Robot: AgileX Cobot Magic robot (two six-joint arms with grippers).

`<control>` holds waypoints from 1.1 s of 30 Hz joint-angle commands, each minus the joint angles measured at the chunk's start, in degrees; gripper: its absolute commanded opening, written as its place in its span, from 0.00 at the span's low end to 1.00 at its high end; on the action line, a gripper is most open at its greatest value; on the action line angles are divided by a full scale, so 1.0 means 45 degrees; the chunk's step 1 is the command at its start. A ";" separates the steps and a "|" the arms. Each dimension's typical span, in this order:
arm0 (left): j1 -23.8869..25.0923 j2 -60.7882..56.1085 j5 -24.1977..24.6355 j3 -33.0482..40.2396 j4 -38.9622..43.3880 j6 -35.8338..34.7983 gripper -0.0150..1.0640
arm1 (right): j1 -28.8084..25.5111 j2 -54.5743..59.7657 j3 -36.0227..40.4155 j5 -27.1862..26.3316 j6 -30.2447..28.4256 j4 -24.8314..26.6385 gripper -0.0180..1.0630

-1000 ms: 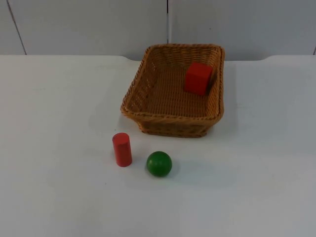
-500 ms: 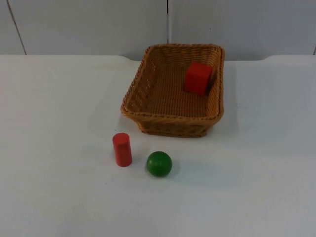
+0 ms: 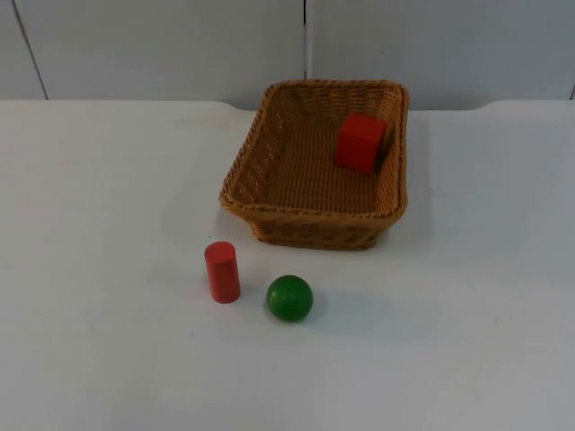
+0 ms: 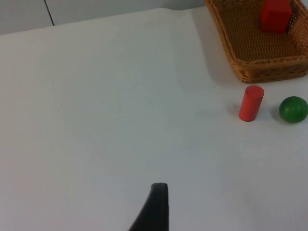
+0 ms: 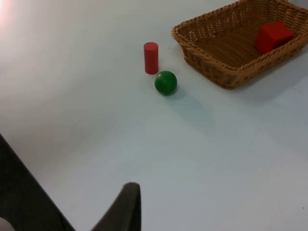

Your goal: Pick up the basket with the left hand and place the object to the left of the red cylinder into the basket with the right hand.

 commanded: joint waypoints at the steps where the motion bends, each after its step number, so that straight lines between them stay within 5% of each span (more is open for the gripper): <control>1: -0.0059 -0.0040 -0.0156 0.0053 -0.0177 -0.0111 0.79 | -0.0028 -0.0039 0.0089 -0.0146 -0.0111 -0.0023 0.99; 8: -0.0059 -0.0040 -0.0156 0.0053 -0.0178 -0.0111 0.79 | -0.0028 -0.0039 0.0089 -0.0146 -0.0111 -0.0023 0.99; 13: -0.0059 -0.0040 -0.0156 0.0053 -0.0178 -0.0111 0.99 | -0.0028 -0.0039 0.0095 -0.0146 -0.0111 0.0206 0.99; 28: -0.0059 -0.0040 -0.0156 0.0053 -0.0178 -0.0111 0.99 | -0.0054 -0.0039 0.0095 -0.0123 -0.0081 0.0334 0.99; 33: -0.0059 -0.0040 -0.0156 0.0053 -0.0178 -0.0111 0.99 | -0.1053 -0.0039 0.0095 -0.0123 -0.0081 0.0394 0.99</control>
